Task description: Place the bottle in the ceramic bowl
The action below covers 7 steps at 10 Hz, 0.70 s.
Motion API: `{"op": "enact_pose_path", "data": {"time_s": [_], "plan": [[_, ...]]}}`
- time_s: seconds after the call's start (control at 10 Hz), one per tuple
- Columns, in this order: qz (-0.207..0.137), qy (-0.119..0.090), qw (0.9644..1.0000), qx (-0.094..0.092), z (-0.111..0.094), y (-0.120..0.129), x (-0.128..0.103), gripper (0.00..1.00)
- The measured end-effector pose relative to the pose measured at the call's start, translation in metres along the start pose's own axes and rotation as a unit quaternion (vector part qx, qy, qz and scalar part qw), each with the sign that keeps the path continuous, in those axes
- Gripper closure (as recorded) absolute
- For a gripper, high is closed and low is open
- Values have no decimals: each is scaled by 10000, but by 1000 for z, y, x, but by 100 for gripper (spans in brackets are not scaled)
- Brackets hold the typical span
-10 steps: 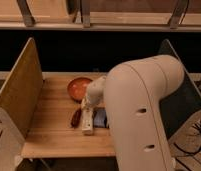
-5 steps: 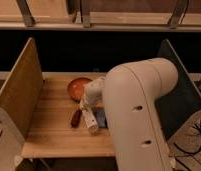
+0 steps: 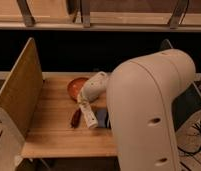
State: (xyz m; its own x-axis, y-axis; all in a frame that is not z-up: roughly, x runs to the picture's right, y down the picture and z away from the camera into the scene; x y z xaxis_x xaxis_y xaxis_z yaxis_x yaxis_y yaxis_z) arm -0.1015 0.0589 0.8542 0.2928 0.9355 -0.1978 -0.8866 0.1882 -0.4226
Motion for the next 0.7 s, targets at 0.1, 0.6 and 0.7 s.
{"op": "enact_pose_path", "data": {"time_s": [0.1,0.6,0.7], "plan": [[-183,-208,9996,20,-18,9,-10,100],[-539,-1186,9905,447,-87,-4,-94,100],[-542,-1287,9891,471,-90,-7,-105,100]]}}
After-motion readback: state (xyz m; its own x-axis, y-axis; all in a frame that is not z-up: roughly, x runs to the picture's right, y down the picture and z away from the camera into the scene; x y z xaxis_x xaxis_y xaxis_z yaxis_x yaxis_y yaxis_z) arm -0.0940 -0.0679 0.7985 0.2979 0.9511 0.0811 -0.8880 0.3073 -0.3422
